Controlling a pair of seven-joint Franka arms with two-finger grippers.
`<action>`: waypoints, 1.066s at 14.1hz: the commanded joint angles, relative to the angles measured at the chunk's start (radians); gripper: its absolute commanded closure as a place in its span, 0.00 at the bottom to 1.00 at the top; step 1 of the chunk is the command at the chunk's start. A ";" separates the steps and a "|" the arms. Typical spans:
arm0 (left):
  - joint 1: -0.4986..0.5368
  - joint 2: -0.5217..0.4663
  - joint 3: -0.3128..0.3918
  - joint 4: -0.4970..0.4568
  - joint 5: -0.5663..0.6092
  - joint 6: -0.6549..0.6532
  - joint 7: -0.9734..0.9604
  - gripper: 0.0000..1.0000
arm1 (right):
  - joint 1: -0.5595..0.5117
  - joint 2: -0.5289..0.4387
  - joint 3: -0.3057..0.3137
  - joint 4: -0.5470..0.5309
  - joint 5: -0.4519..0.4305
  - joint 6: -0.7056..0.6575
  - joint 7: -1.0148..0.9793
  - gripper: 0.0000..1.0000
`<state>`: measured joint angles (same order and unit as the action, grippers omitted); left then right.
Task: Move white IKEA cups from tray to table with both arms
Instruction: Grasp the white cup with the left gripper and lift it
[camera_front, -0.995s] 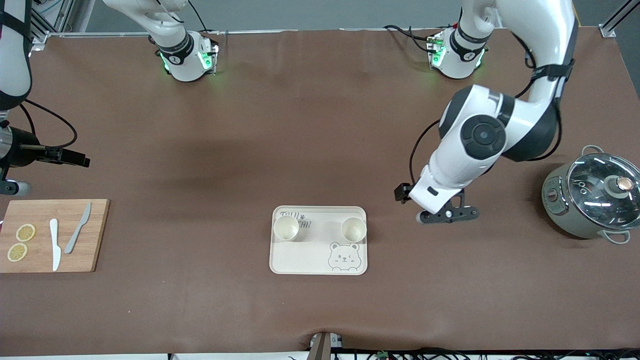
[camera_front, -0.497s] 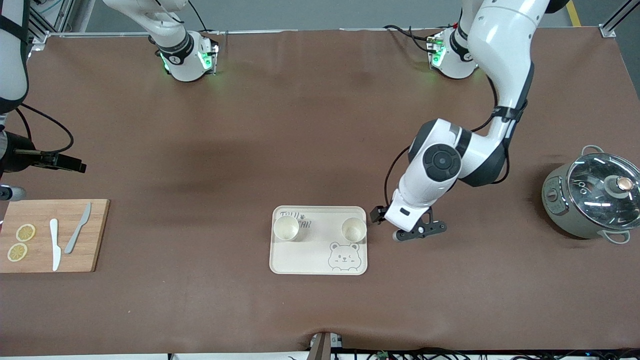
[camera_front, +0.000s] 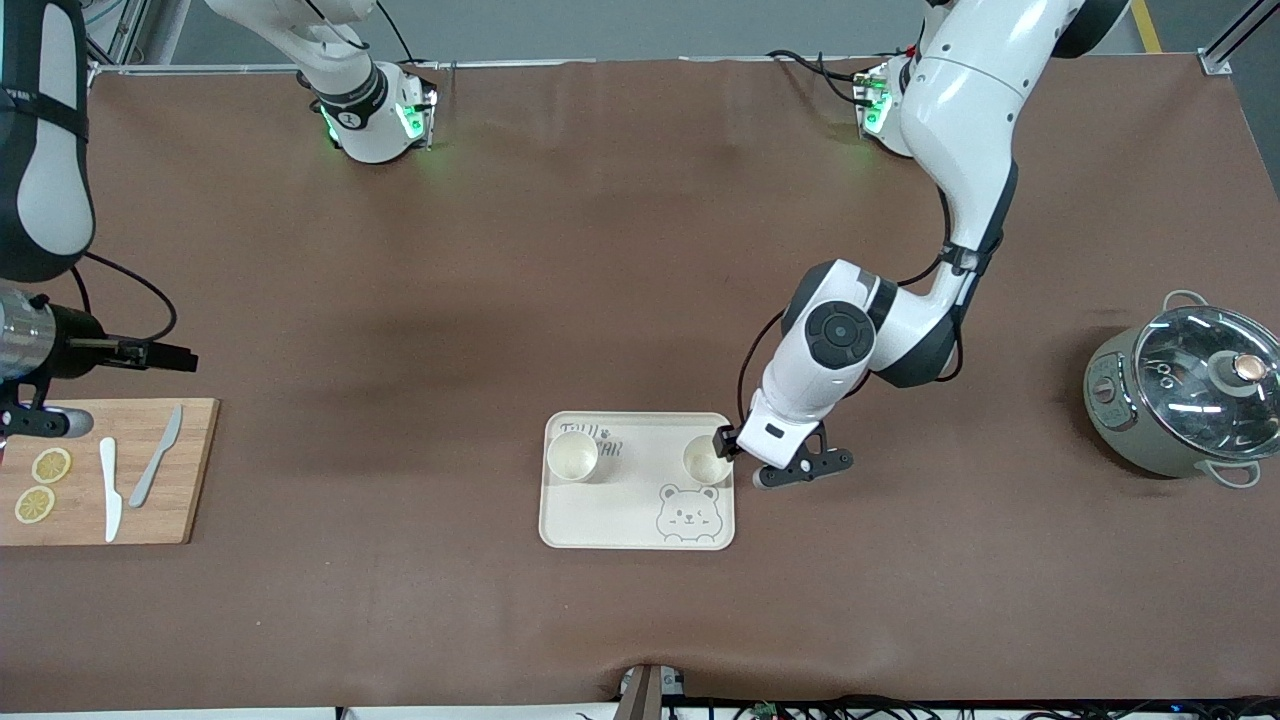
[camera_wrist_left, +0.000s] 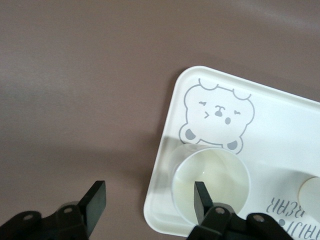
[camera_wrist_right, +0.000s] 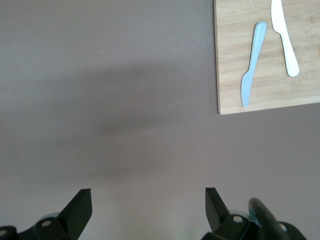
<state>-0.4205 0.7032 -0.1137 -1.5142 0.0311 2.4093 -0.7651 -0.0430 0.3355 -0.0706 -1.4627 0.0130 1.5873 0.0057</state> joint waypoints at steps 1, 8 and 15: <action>-0.014 0.047 0.003 0.026 -0.010 0.054 -0.023 0.32 | 0.000 0.057 0.005 0.071 0.007 -0.001 0.022 0.00; -0.026 0.079 0.003 0.026 -0.008 0.079 -0.017 1.00 | 0.029 0.105 0.008 0.079 0.060 0.122 0.019 0.00; -0.008 -0.007 0.006 0.029 0.007 0.064 -0.011 1.00 | 0.043 0.240 0.003 0.208 0.068 0.117 0.066 0.00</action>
<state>-0.4379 0.7560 -0.1123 -1.4689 0.0311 2.4882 -0.7772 0.0053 0.5023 -0.0677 -1.3545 0.0640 1.7227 0.0355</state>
